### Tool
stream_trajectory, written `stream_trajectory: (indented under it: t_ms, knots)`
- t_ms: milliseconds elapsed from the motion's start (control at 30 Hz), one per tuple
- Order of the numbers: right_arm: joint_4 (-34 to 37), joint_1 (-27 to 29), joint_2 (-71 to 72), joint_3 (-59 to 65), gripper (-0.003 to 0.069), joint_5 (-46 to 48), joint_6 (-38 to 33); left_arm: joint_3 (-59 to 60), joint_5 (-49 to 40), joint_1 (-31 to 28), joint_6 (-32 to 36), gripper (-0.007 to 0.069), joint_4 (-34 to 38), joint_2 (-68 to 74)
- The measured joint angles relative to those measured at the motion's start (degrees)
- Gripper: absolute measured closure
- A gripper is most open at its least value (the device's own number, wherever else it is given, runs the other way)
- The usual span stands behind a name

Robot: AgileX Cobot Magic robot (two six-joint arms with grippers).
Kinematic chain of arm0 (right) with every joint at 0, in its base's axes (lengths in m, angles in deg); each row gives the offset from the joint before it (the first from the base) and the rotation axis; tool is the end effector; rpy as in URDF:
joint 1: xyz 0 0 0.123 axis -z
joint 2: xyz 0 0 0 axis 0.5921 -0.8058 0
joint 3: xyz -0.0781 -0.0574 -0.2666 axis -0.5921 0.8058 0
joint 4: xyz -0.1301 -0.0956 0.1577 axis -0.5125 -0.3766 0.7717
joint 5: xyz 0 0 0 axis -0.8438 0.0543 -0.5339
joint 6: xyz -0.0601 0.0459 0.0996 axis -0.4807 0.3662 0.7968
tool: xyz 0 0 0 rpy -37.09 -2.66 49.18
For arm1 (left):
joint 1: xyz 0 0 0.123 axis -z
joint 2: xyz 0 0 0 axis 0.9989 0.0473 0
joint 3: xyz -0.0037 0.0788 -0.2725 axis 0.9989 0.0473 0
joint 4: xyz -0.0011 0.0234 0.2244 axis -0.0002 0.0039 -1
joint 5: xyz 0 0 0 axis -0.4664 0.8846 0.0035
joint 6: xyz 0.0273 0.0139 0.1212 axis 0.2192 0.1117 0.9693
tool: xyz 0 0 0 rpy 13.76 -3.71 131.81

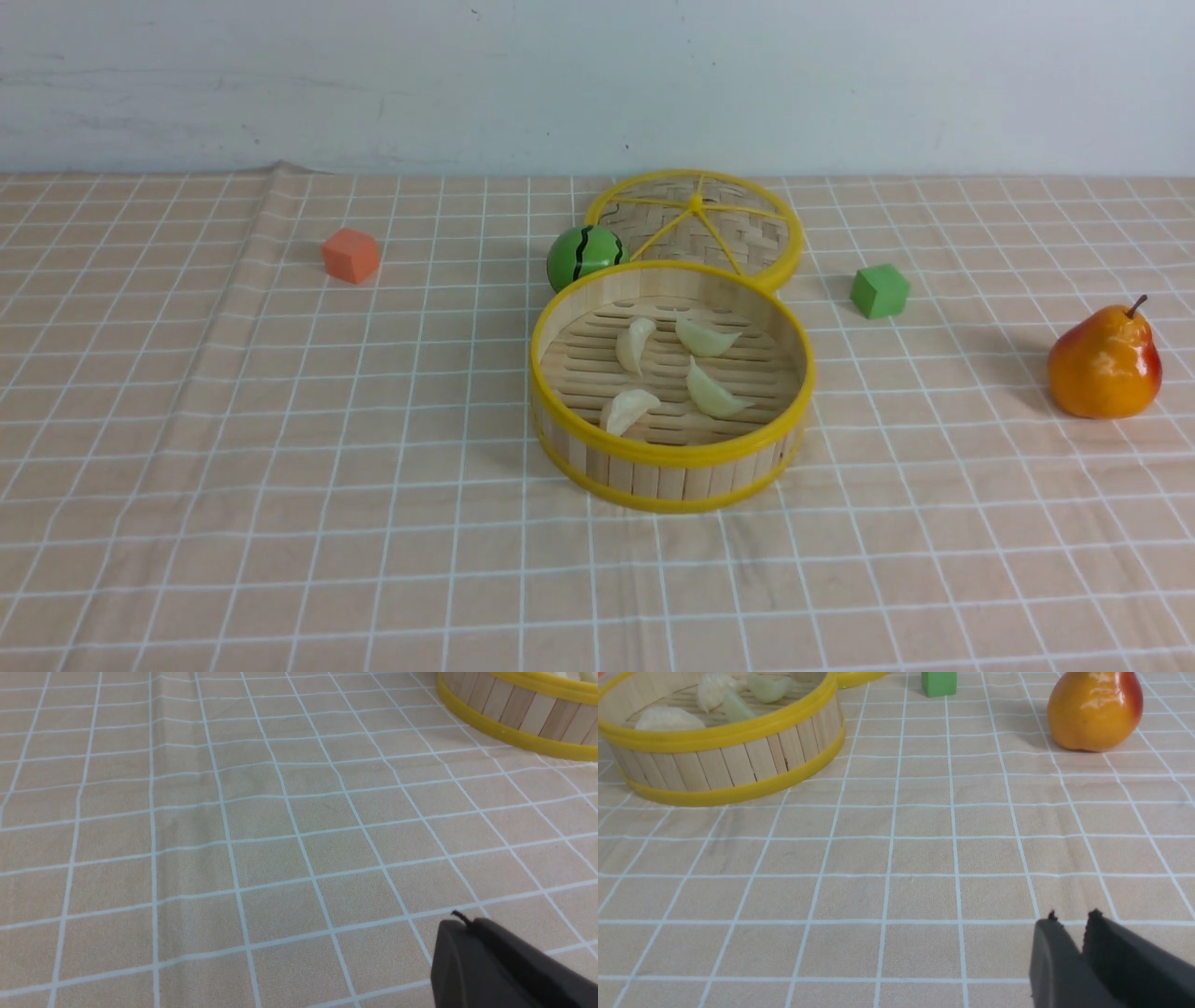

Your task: Put the dumplings into the steamer on the table with the brown tablecloth.

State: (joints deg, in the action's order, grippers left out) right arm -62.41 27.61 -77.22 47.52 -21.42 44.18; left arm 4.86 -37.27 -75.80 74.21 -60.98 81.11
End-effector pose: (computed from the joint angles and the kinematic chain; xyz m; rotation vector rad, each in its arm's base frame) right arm 0.0594 0.0046 0.1638 -0.0048 1.8775 0.1547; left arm 0.0570 -0.0150 0.1570 0.1266 1.9056 -0.2200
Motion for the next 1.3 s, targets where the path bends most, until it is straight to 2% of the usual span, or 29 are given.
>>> stream_trajectory:
  t_ms: [1300]
  knots:
    - [0.0, 0.0, 0.0, 0.0, 0.0508, 0.0, 0.7, 0.0, 0.0, 0.0, 0.0, 0.0637, 0.0, 0.0]
